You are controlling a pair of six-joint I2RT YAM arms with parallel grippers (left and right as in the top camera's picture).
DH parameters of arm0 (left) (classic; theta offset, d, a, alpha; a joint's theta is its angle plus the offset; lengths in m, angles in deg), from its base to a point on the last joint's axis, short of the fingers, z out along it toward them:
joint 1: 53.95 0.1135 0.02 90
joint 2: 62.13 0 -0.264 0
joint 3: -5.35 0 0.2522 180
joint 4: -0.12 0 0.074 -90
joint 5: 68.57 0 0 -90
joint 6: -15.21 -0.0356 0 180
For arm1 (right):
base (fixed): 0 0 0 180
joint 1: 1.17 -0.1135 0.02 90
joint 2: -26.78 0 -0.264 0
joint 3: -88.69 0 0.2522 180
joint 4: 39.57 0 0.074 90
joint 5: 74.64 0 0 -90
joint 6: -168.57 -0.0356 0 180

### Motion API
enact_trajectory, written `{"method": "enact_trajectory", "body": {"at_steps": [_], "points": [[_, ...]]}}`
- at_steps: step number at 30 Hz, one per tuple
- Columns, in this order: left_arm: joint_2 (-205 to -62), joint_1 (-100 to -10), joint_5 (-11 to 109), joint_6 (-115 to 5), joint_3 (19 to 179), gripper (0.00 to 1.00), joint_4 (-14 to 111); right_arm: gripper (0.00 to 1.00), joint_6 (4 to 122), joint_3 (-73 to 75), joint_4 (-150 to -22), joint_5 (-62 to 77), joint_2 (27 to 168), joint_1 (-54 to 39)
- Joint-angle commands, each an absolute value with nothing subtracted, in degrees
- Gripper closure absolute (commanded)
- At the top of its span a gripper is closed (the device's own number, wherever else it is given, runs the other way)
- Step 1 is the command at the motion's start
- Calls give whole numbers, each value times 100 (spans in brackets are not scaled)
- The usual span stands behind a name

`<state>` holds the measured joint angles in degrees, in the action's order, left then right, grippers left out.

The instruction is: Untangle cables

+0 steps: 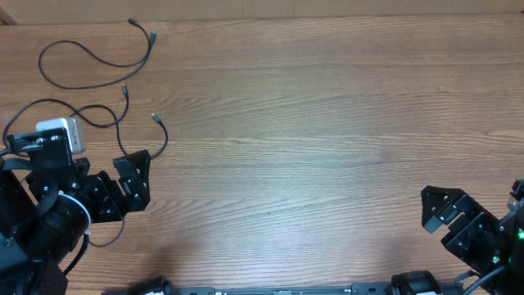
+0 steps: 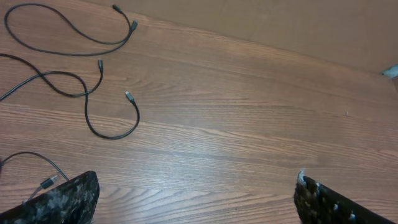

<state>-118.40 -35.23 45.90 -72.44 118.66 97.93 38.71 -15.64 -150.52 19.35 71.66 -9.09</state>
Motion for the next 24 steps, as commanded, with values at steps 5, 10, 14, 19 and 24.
{"method": "enact_trajectory", "body": {"at_steps": [5, 10, 14, 19, 24], "points": [[-11838, -3534, 4651, -7397, 11922, 0, 9773, 0, 4018, -1509, -15036, 2521, 7162, -938], [-11838, -3534, 4651, -7397, 11922, 0, 9773, 0, 4606, -1503, -15028, 2501, 7162, -938], [-11838, -3534, 4651, -7397, 11922, 0, 9771, 0, 5082, -1500, -14853, 2420, 7140, -938], [-11838, -3534, 4651, -7397, 11922, 0, 9773, 0, 5932, -1413, -14350, 2169, 6851, -909], [-11838, -3534, 4651, -7397, 11922, 1, 9773, 0, 6324, -480, -13718, 2027, 6259, -805]]}}
